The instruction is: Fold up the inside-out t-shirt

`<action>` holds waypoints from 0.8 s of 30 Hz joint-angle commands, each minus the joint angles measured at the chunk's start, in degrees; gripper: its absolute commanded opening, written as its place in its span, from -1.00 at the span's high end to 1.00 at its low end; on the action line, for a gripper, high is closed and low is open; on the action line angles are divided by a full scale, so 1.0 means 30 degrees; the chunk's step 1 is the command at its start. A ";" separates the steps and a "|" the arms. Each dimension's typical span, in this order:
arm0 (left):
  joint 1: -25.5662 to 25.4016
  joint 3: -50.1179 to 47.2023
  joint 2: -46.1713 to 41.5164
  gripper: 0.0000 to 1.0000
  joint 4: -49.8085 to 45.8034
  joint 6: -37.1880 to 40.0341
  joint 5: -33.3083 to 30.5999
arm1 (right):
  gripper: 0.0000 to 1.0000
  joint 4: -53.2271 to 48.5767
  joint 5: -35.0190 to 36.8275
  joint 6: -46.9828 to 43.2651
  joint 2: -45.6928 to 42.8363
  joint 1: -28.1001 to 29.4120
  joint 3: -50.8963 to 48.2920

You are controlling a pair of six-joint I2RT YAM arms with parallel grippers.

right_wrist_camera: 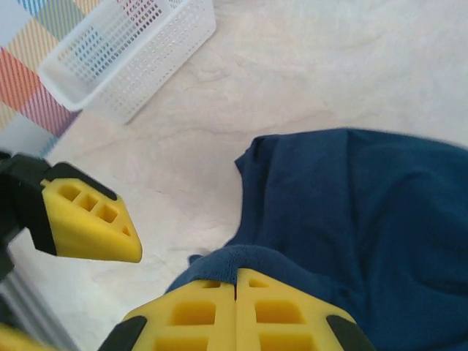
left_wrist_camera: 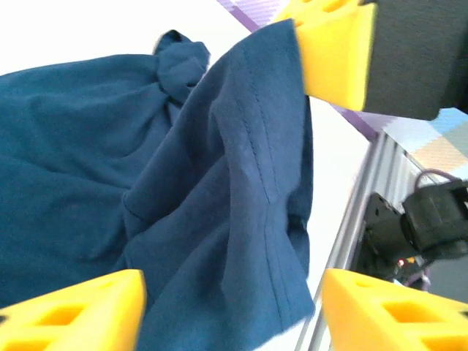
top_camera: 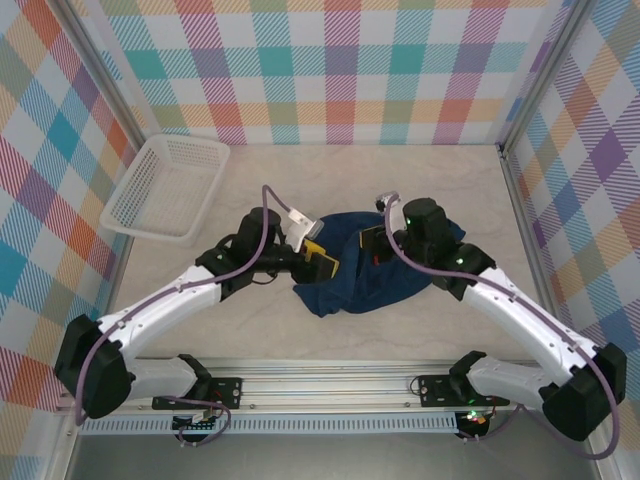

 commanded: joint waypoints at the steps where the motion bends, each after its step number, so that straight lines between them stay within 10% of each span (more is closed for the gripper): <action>1: -0.1258 -0.1053 -0.1290 -0.46 0.0380 0.0949 -0.2591 | 1.00 0.0583 -0.2771 0.4055 0.0837 -0.0924 0.0468; 12: -0.7735 -0.0823 0.1012 -0.73 0.0934 0.5516 -1.4303 | 1.00 0.0799 -0.3890 0.6385 0.2027 -0.2410 0.0997; 20: -0.8292 -0.0862 0.4742 -0.77 0.4458 0.7873 -1.8434 | 1.00 0.1705 -0.5234 0.7688 0.2180 -0.3385 0.0521; 24: -0.8292 -0.0466 0.6279 -0.08 0.5810 0.8602 -1.9432 | 1.00 0.0792 -0.5125 0.7472 0.1777 -0.3842 0.0240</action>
